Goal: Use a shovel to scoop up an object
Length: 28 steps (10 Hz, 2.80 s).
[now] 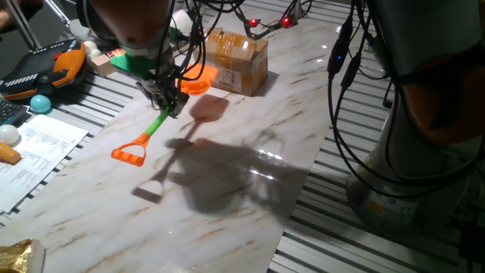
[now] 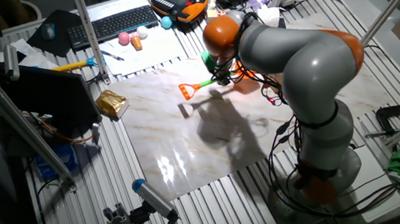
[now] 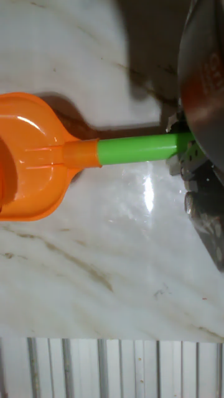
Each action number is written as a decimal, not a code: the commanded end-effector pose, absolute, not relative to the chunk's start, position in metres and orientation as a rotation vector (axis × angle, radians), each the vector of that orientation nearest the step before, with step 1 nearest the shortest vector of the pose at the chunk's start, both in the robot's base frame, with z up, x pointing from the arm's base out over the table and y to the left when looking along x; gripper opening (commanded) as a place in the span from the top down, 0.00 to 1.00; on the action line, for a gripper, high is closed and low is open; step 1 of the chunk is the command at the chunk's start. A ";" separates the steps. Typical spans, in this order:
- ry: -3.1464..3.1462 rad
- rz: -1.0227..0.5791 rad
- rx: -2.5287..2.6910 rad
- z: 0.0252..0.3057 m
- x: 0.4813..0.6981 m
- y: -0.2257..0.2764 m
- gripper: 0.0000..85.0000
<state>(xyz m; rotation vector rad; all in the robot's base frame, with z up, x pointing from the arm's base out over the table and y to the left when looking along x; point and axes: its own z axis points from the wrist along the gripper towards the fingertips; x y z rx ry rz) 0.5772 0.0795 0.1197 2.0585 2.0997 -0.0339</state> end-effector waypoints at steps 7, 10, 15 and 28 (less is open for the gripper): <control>2.255 -0.020 1.906 0.090 0.592 0.088 0.99; 2.333 0.027 1.827 0.077 0.597 0.086 0.99; 2.387 0.048 1.758 0.066 0.597 0.087 0.99; 2.403 0.064 1.697 0.046 0.594 0.095 0.59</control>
